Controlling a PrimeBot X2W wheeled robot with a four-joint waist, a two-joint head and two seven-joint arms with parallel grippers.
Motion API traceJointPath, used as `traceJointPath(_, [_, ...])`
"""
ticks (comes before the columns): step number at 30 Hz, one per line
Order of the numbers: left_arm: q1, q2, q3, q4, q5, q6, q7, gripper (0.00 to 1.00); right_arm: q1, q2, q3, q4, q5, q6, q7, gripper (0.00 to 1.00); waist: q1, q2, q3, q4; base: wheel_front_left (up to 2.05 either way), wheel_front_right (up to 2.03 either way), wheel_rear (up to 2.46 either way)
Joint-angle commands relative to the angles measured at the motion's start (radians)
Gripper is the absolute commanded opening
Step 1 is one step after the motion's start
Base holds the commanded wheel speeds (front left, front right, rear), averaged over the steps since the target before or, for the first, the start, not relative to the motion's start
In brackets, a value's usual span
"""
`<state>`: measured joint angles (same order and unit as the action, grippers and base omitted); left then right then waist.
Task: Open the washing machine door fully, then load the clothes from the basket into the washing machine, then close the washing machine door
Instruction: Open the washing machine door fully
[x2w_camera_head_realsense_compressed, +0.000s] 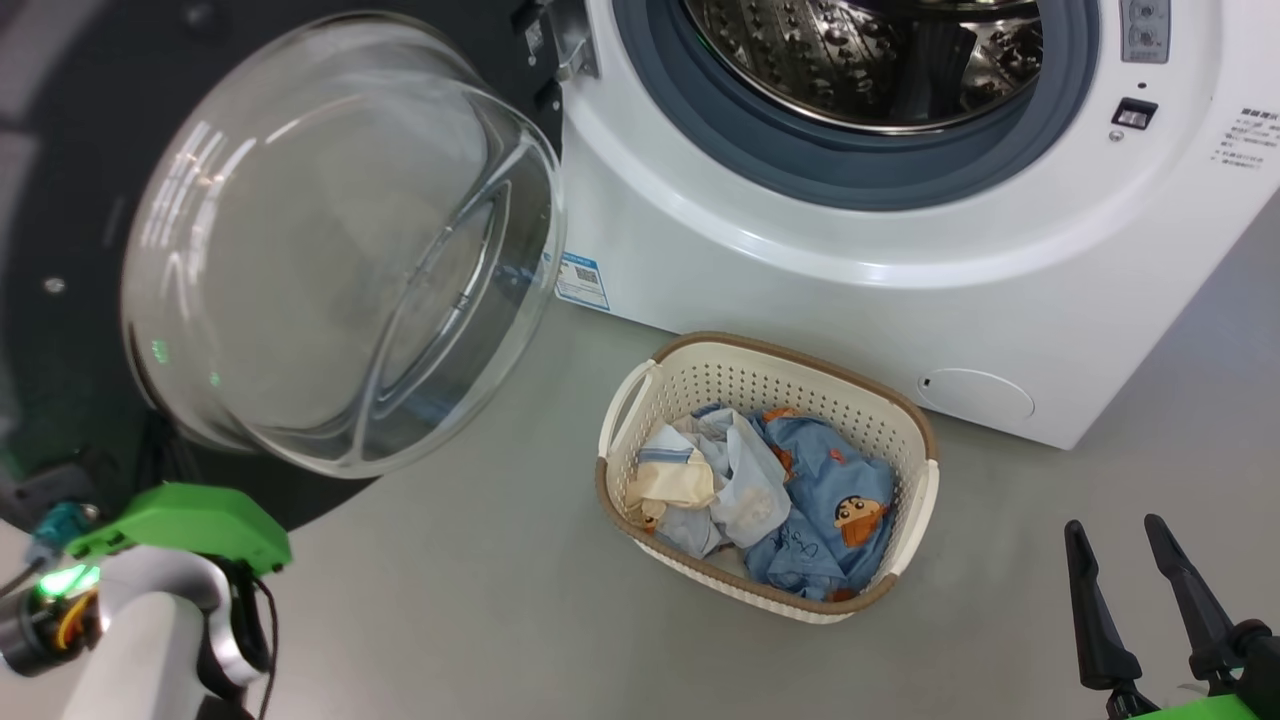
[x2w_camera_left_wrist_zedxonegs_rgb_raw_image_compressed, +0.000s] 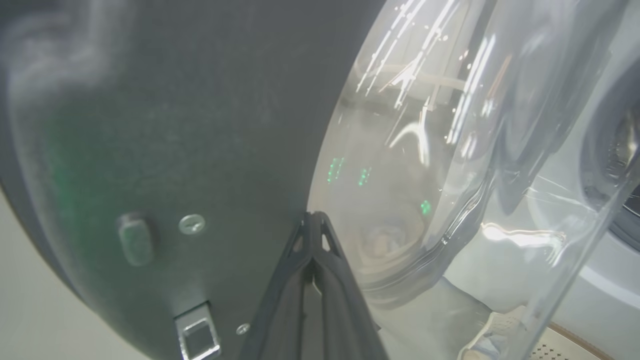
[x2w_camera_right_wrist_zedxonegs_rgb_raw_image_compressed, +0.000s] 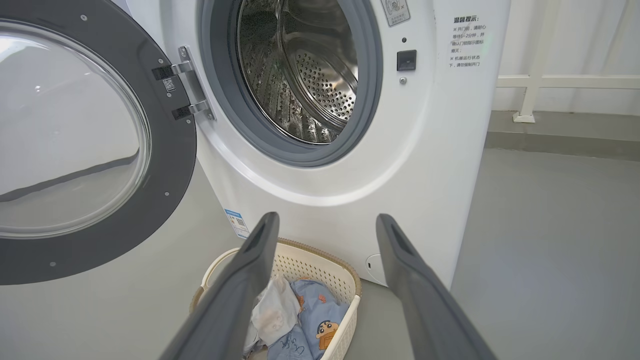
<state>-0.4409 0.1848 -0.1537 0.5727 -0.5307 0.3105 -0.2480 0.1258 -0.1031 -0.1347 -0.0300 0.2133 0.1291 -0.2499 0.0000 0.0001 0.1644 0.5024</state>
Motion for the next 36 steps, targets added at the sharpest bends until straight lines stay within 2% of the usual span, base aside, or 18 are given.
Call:
traceJointPath(1, [-0.054, 0.048, 0.056, -0.012, 0.007, 0.003, -0.013, 0.0, -0.01, -0.018, 0.028, -0.029, -0.02, 0.002, -0.012, 1.0, 0.0, -0.0001, 0.008, -0.006, 0.0, 0.0, 0.0])
traceJointPath(17, [-0.1, 0.004, 0.264, -0.009, 0.117, -0.006, -0.014, 0.0, -0.025, -0.028, 0.04, -0.028, -0.03, 0.002, -0.012, 1.0, 0.0, -0.0001, 0.049, -0.028, 0.0, 0.0, 0.0])
traceJointPath(28, [-0.113, -0.042, 0.357, -0.003, 0.179, -0.05, -0.014, 0.0, -0.034, -0.035, 0.041, -0.025, -0.032, 0.002, -0.012, 1.0, 0.0, -0.0001, 0.06, -0.034, 0.0, 0.0, 0.0])
traceJointPath(36, [-0.073, -0.08, 0.41, -0.079, 0.206, -0.102, -0.014, 0.0, -0.033, -0.021, 0.041, -0.017, -0.025, 0.002, -0.012, 1.0, 0.0, -0.0001, 0.024, -0.03, 0.0, 0.0, 0.0])
